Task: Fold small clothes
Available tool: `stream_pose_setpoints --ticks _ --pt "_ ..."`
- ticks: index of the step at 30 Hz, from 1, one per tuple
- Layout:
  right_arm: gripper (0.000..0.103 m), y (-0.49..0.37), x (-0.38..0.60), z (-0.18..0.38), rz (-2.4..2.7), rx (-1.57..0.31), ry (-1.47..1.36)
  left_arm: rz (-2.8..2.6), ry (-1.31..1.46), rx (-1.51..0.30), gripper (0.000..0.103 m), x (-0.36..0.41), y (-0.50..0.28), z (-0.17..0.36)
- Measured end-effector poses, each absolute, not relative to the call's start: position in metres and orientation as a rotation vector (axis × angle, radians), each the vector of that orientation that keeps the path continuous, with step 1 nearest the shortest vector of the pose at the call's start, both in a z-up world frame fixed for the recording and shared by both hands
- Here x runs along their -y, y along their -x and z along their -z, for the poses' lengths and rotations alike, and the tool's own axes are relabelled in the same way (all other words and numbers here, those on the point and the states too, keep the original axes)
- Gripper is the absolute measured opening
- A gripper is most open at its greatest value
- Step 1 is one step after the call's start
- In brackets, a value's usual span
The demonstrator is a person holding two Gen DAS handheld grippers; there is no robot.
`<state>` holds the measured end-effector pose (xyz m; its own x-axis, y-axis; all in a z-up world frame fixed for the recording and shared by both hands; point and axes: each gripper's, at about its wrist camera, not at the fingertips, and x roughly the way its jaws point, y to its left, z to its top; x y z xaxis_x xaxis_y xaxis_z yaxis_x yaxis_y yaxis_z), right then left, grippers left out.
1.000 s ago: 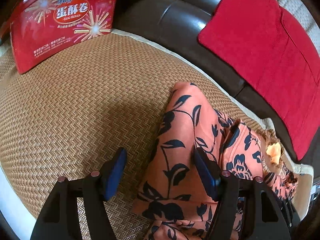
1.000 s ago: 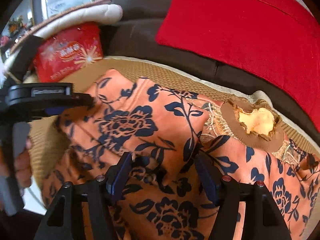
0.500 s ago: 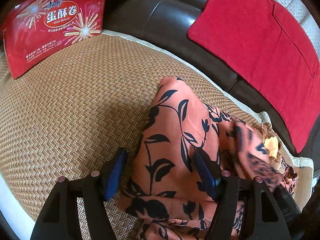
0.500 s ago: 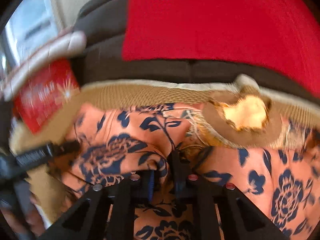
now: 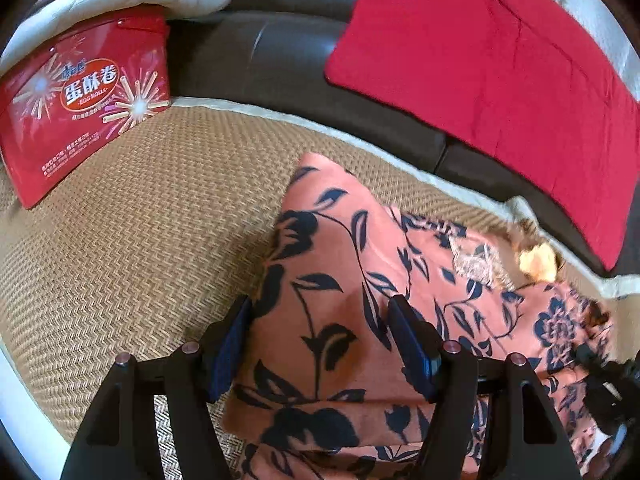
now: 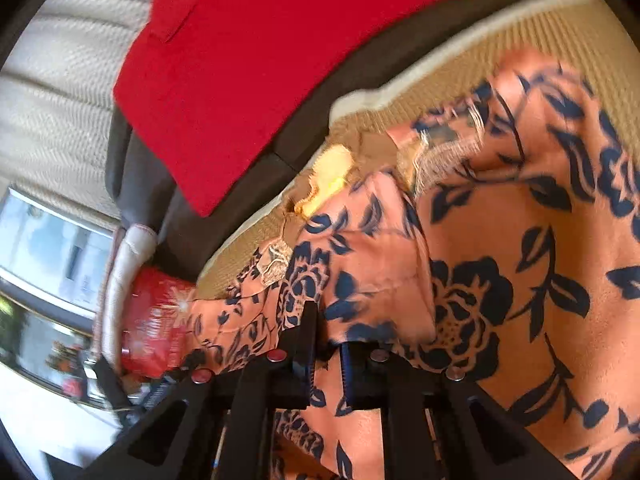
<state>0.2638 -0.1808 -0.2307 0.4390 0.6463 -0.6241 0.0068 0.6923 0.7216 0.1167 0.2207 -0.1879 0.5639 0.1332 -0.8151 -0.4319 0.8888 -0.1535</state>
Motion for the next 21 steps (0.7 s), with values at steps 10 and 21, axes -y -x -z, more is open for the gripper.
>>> stream_pose_setpoints --ticks 10,21 --pt "0.05 -0.294 0.197 0.251 -0.498 -1.12 -0.917 -0.347 0.363 -0.939 0.07 -0.226 -0.126 0.196" --pt "0.009 -0.293 0.208 0.26 -0.471 -0.998 -1.034 -0.337 0.379 -0.937 0.07 -0.236 -0.125 0.199"
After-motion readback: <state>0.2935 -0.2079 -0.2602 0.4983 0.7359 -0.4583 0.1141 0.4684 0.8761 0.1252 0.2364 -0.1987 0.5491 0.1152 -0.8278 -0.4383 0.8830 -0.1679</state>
